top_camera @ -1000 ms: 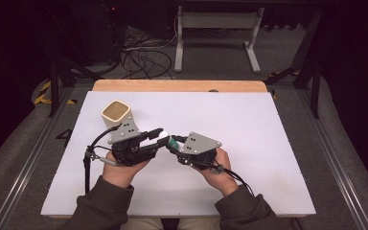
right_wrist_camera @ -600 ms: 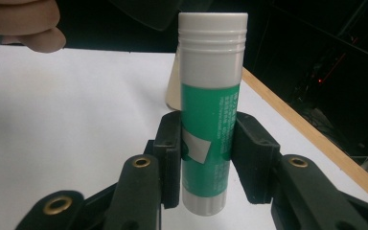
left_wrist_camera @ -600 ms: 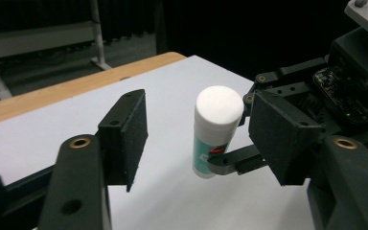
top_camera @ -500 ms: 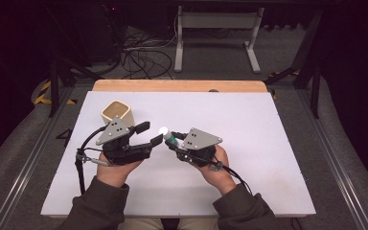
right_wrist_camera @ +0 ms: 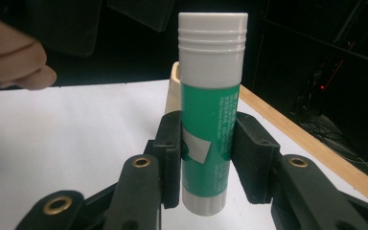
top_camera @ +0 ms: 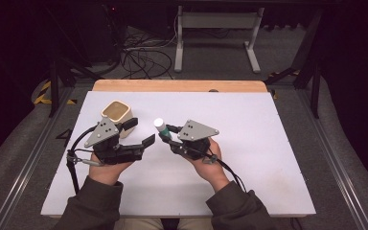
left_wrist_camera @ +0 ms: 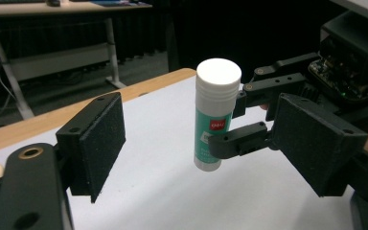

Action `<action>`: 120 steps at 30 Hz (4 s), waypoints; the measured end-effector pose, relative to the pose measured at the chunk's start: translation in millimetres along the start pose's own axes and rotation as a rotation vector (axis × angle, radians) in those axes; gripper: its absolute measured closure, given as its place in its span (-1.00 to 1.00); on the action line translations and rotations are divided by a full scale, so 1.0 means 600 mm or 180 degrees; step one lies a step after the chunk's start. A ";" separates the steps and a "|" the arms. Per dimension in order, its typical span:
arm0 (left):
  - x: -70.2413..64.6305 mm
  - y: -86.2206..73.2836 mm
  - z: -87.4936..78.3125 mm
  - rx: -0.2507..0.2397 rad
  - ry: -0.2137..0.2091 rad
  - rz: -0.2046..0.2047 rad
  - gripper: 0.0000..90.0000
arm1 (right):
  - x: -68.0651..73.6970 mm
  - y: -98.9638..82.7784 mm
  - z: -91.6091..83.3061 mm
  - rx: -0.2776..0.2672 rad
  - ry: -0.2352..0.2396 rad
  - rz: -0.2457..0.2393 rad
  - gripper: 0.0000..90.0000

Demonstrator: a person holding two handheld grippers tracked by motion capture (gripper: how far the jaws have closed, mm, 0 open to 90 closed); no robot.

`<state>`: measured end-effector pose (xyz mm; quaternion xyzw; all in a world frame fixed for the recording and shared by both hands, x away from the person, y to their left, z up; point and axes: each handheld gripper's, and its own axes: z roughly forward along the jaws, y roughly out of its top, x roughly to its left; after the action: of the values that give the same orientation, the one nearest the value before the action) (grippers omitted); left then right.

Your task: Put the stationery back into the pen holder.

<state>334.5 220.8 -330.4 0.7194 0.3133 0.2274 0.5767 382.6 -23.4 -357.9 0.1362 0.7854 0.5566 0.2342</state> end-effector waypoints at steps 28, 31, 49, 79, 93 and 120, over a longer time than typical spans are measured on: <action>0.024 -0.001 -0.029 -0.0245 0.0032 0.0008 -0.74 | -0.005 0.054 0.090 -0.0184 0.0103 0.0048 0.46; 0.025 0.000 -0.031 -0.0272 0.0023 -0.0004 -0.76 | -0.005 0.059 0.099 -0.0194 0.0124 0.0052 0.46; 0.028 0.003 -0.039 -0.0335 -0.0005 -0.0008 -0.78 | -0.012 0.075 0.149 -0.0289 0.0140 0.0180 0.46; 0.036 0.004 -0.050 -0.0408 -0.0001 -0.0025 -0.80 | -0.033 0.064 0.252 -0.0549 0.0177 0.0509 0.46; 0.038 0.005 -0.054 -0.0429 -0.0005 -0.0034 -0.80 | -0.024 0.052 0.295 -0.0440 0.0162 0.0398 0.46; 0.041 0.004 -0.057 -0.0444 -0.0001 -0.0035 -0.80 | -0.025 0.022 0.328 -0.0297 0.0063 0.0460 0.45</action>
<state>328.6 261.5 -321.0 0.6758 0.3005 0.2453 0.6267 497.2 133.4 -395.3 0.1760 0.7490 0.6093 0.1917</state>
